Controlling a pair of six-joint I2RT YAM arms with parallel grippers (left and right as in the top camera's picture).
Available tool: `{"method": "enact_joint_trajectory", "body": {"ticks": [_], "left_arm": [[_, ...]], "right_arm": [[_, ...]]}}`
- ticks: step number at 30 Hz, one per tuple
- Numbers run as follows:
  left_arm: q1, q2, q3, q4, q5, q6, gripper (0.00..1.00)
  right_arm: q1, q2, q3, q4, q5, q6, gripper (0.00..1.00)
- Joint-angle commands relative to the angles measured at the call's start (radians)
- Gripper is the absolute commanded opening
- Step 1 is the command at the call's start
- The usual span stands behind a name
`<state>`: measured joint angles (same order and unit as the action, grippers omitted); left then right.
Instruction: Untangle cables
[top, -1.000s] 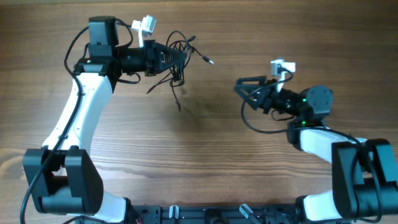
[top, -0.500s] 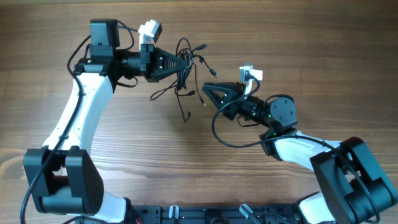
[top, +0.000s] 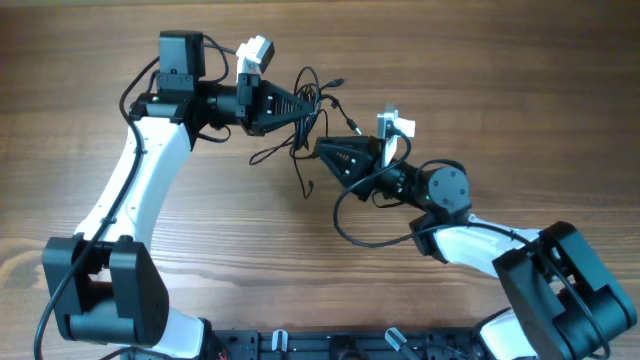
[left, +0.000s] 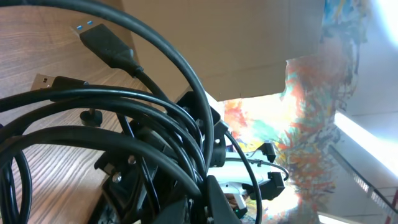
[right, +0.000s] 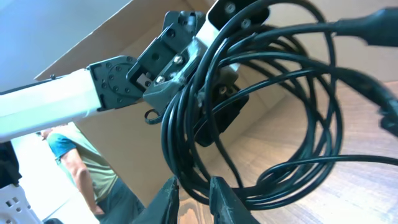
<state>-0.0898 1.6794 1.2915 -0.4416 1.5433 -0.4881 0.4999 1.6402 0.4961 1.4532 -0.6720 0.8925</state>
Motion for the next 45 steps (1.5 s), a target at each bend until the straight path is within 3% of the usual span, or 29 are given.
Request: {"method": "enact_joint_trajectory", "body": {"ticks": [1,10,17,20,22,26,33,34,36,37,45], "left_arm": [[-0.004,0.008,-0.002,-0.002,0.034,-0.023,0.04],[-0.077,0.008,-0.002,-0.027,0.034,-0.026,0.04],[-0.090,0.008,-0.002,-0.027,0.034,-0.048,0.04],[-0.092,0.008,-0.002,-0.022,0.033,-0.048,0.04],[-0.092,0.008,-0.002,-0.019,0.031,-0.048,0.04],[-0.092,0.008,-0.002,-0.019,0.031,-0.047,0.04],[-0.092,0.008,-0.002,-0.019,0.007,-0.047,0.04],[-0.092,0.008,-0.002,-0.019,0.006,-0.047,0.04],[-0.092,0.008,-0.002,-0.019,0.003,-0.040,0.04],[-0.092,0.008,-0.002,-0.019,-0.003,-0.039,0.04],[-0.055,0.008,-0.002,-0.019,-0.283,-0.031,0.04]], "right_arm": [[0.009,0.010,0.003,0.009,0.017,-0.003,0.21],[0.009,0.010,0.003,0.000,0.068,-0.004,0.23],[0.009,0.010,0.003,-0.004,0.108,-0.055,0.34],[0.009,0.010,0.003,-0.010,0.107,-0.055,0.50],[0.009,0.010,0.003,-0.044,0.107,-0.055,0.54],[0.009,0.010,0.003,-0.073,0.108,-0.055,0.56],[0.024,0.010,0.003,-0.036,0.108,-0.027,0.45],[0.024,0.010,0.003,-0.037,0.107,-0.025,0.40],[0.024,0.010,0.003,-0.036,0.107,-0.025,0.09],[0.024,0.010,0.003,-0.036,0.107,-0.025,0.04],[-0.114,0.009,0.003,-0.039,-0.073,0.060,0.04]]}}
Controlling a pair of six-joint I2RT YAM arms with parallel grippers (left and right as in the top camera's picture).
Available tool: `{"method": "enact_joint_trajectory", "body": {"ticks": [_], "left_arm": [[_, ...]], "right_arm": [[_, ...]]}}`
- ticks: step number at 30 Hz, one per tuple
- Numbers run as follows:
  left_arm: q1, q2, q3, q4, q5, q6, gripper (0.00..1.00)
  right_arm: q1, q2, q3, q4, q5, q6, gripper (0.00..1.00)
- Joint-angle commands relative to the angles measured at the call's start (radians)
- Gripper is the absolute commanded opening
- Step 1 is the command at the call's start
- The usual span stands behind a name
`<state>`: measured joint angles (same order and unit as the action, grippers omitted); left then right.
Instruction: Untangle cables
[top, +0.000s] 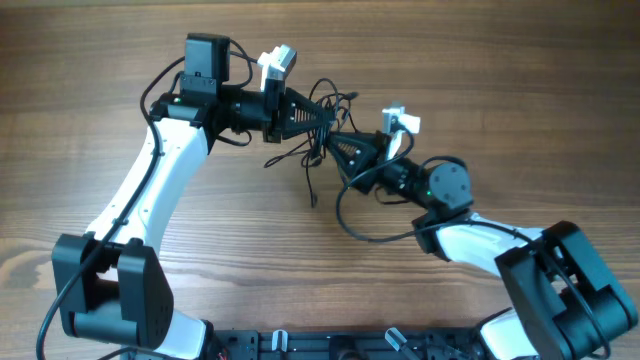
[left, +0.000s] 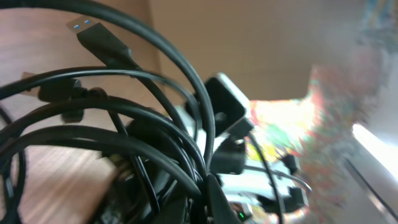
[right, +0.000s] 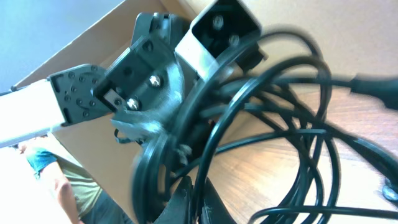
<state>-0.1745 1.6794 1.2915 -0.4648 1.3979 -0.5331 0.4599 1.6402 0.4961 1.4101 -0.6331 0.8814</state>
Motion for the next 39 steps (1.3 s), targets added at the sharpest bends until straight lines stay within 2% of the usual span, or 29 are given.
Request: {"method": "enact_joint_trajectory", "body": {"ticks": [1,7,11,14,16,19,23,24,26,27,29,31,35,39], "left_arm": [[0.040,0.008,-0.002,0.004,-0.171,0.043,0.04],[0.053,0.008,-0.002,-0.004,-0.322,0.202,0.04],[0.047,0.008,-0.003,-0.072,-0.532,0.267,0.04],[0.047,0.008,-0.003,-0.153,-0.710,0.269,0.04],[0.042,0.008,-0.005,-0.199,-0.796,0.269,0.04],[0.030,0.010,-0.023,-0.201,-0.848,0.268,0.04],[0.012,0.010,-0.037,-0.201,-0.922,0.268,0.06],[0.007,0.010,-0.037,-0.201,-0.944,0.267,0.09],[0.006,0.010,-0.037,-0.199,-0.955,0.267,0.26],[0.006,0.010,-0.037,-0.198,-0.955,0.267,0.47],[0.006,0.010,-0.037,-0.194,-0.955,0.267,0.70],[0.009,0.010,-0.037,-0.174,-0.954,0.267,0.75],[0.029,0.009,-0.035,-0.108,-0.938,0.212,0.77],[0.024,0.010,-0.036,-0.089,-0.944,0.173,0.82]], "right_arm": [[-0.100,0.009,0.003,0.003,-0.139,0.095,0.04],[-0.238,0.009,0.003,-0.073,-0.303,0.180,0.04],[-0.295,0.009,0.003,-0.205,-0.345,0.187,0.04],[-0.336,0.009,0.003,-0.314,-0.344,0.145,0.04],[-0.351,0.009,0.003,-0.453,-0.326,0.071,0.04],[-0.352,0.009,0.003,-0.715,-0.221,-0.028,0.04],[-0.352,0.009,0.003,-0.940,-0.098,-0.047,0.04],[-0.352,0.009,0.003,-0.982,-0.096,-0.048,0.04],[-0.352,0.009,0.003,-1.022,-0.100,-0.041,0.04],[-0.352,0.009,0.003,-1.033,-0.100,-0.041,0.04],[-0.352,0.009,0.003,-1.043,-0.108,-0.026,0.04],[-0.352,0.009,0.003,-1.037,-0.126,-0.044,0.04],[-0.352,0.009,0.031,-1.054,-0.164,0.008,0.05],[-0.352,0.009,0.110,-1.152,-0.229,0.011,0.05]]}}
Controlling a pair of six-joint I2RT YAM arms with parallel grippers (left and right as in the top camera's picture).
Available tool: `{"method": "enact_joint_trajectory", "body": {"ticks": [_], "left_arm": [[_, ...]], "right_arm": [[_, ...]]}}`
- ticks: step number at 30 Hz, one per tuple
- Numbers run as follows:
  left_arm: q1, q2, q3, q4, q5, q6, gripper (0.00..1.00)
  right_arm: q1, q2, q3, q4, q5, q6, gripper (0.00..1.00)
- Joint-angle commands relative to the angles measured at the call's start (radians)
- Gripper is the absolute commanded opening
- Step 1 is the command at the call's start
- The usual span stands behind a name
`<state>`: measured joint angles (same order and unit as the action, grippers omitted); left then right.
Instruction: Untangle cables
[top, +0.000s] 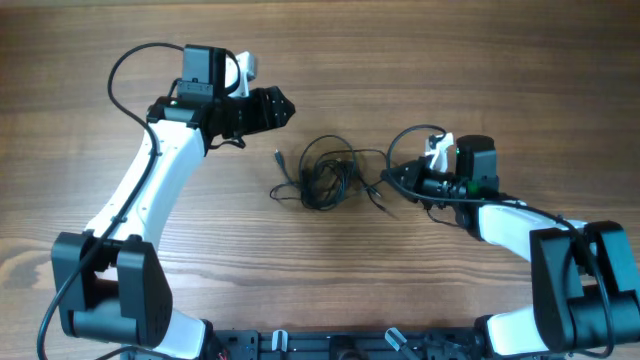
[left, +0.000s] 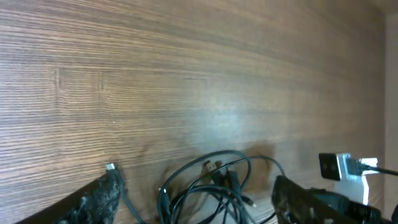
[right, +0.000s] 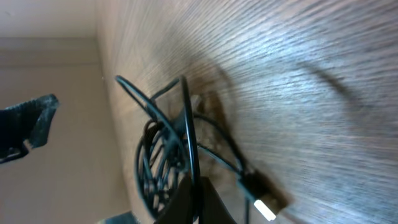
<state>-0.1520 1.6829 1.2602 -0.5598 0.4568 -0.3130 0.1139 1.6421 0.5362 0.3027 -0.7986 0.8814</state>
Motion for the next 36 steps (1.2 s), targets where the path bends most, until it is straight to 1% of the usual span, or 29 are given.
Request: {"method": "enact_joint_trajectory", "body": {"ticks": [1,5,8,10,15,19,22,24,25,26,28,29,30,33,36], "left_arm": [[-0.003,0.006,-0.005,0.004,-0.011,-0.061,0.84],[-0.041,0.006,-0.006,-0.046,-0.149,-0.100,0.91],[-0.079,0.006,-0.015,-0.048,-0.209,-0.135,0.96],[-0.113,0.012,-0.019,-0.033,-0.283,-0.171,0.99],[-0.169,0.062,-0.019,0.004,-0.310,-0.175,1.00],[-0.195,0.122,-0.019,0.003,-0.309,-0.193,0.98],[-0.208,0.159,-0.019,0.003,-0.310,-0.193,0.93],[-0.211,0.174,-0.019,0.002,-0.311,-0.185,0.87],[-0.210,0.174,-0.019,0.003,-0.314,-0.156,0.84],[-0.203,0.169,-0.018,0.004,-0.320,-0.136,0.84],[-0.185,0.155,-0.016,0.003,-0.320,-0.136,0.87],[-0.168,0.135,-0.016,0.004,-0.320,-0.136,0.90],[-0.155,0.119,-0.016,0.007,-0.320,-0.137,0.91],[-0.134,0.083,-0.016,0.021,-0.309,-0.137,1.00],[-0.134,0.082,-0.017,0.018,-0.309,-0.137,1.00]], "right_arm": [[-0.005,0.007,0.097,-0.094,-0.062,0.010,0.05],[0.019,0.007,0.202,-0.281,0.008,-0.048,0.05],[0.042,0.007,0.260,-0.443,0.130,-0.123,0.05],[0.051,0.007,0.303,-0.571,0.237,-0.191,0.05],[0.053,0.007,0.431,-0.787,0.301,-0.341,0.05],[0.053,0.007,0.521,-0.933,0.418,-0.412,0.05],[0.053,0.007,0.522,-0.990,0.529,-0.420,0.04],[0.052,0.007,0.522,-1.018,0.587,-0.444,0.05],[0.052,0.007,0.522,-1.032,0.604,-0.459,0.04],[0.052,0.007,0.522,-1.042,0.605,-0.465,0.04],[0.052,0.007,0.522,-1.044,0.604,-0.463,0.04],[0.052,0.007,0.522,-1.042,0.603,-0.463,0.04],[0.052,0.007,0.522,-1.042,0.594,-0.463,0.04],[0.052,0.007,0.522,-1.036,0.549,-0.464,0.04],[0.052,0.007,0.522,-1.020,0.509,-0.463,0.04]]}}
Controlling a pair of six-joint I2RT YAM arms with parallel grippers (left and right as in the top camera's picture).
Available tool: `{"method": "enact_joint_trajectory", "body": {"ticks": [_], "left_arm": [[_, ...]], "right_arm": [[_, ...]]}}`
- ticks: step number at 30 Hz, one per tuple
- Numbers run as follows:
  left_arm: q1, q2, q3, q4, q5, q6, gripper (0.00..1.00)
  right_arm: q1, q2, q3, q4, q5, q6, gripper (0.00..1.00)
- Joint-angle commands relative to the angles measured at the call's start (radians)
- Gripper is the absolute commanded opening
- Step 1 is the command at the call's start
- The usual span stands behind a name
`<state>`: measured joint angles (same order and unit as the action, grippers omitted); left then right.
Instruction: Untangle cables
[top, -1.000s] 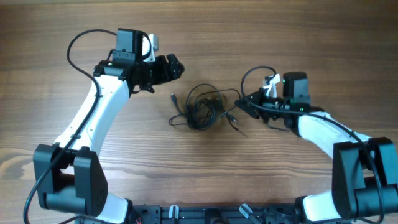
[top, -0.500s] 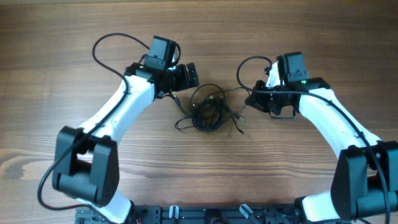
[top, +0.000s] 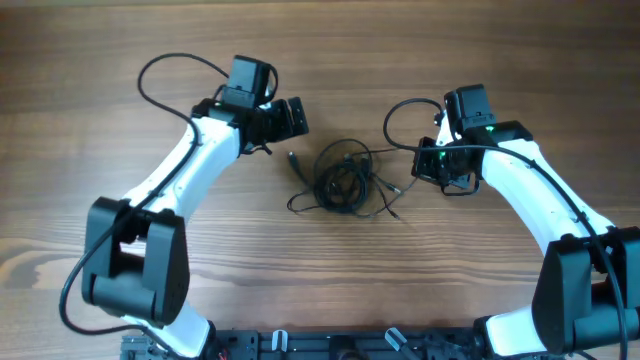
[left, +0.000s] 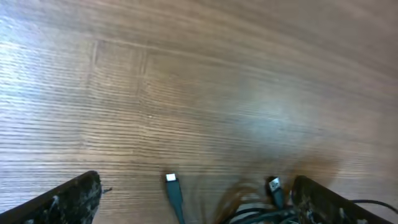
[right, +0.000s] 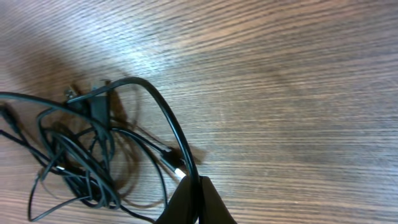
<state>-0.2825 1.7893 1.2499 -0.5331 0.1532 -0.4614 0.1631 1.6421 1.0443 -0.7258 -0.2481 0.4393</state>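
Observation:
A tangled bundle of black cables (top: 344, 186) lies on the wooden table. My left gripper (top: 296, 117) hangs open just left of and behind it. Between its fingers (left: 69, 199) the left wrist view shows a loose plug (left: 173, 186) and the bundle's edge (left: 273, 186), nothing gripped. My right gripper (top: 430, 165) is to the right of the bundle and shut on one black cable strand (right: 163, 112). In the right wrist view the right gripper (right: 198, 190) pinches that strand, which arches back to the bundle (right: 74, 155).
The wooden table (top: 520, 40) stretches all round the bundle. A loose cable end (top: 394, 209) trails to the bundle's right front. The arms' own black leads loop near each wrist (top: 165, 70).
My left gripper, still open, has moved right, nearer the bundle's left edge. My right gripper has shifted right and farther back, still shut on its strand. The bundle sits slightly farther right.
Both grippers first held the bundle up between them, then stood closer together with it. After that the bundle lay on the table, the left gripper open and away, the right pinching a strand low beside it. Now left hovers near, right holds its strand farther out.

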Motion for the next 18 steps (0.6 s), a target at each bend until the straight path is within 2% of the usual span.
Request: {"method": "enact_joint_trajectory", "body": {"ticks": [1,4,5,9,11,16,18], "left_arm": [[-0.007,-0.019,-0.008,-0.015,-0.005,0.011,0.99],[-0.029,0.001,-0.009,-0.031,-0.005,0.008,0.80],[-0.038,0.007,-0.009,-0.032,-0.005,0.008,0.79],[-0.098,0.043,-0.009,-0.027,-0.006,0.008,0.88],[-0.131,0.063,-0.009,-0.007,-0.006,0.008,0.88],[-0.188,0.116,-0.009,0.006,-0.078,-0.026,0.75],[-0.196,0.140,-0.009,0.007,-0.137,-0.026,0.74]], "right_arm": [[0.003,0.007,0.014,0.011,-0.042,-0.020,0.04],[0.003,0.007,0.014,0.025,-0.041,-0.020,0.04],[0.003,0.007,0.014,0.026,-0.040,-0.020,0.04],[0.003,0.007,0.014,0.029,-0.040,-0.018,0.04],[0.003,0.007,0.014,0.029,-0.037,-0.018,0.04],[-0.001,0.007,0.014,0.016,0.078,-0.017,0.04],[-0.004,0.007,0.014,0.003,0.109,-0.017,0.04]]}}
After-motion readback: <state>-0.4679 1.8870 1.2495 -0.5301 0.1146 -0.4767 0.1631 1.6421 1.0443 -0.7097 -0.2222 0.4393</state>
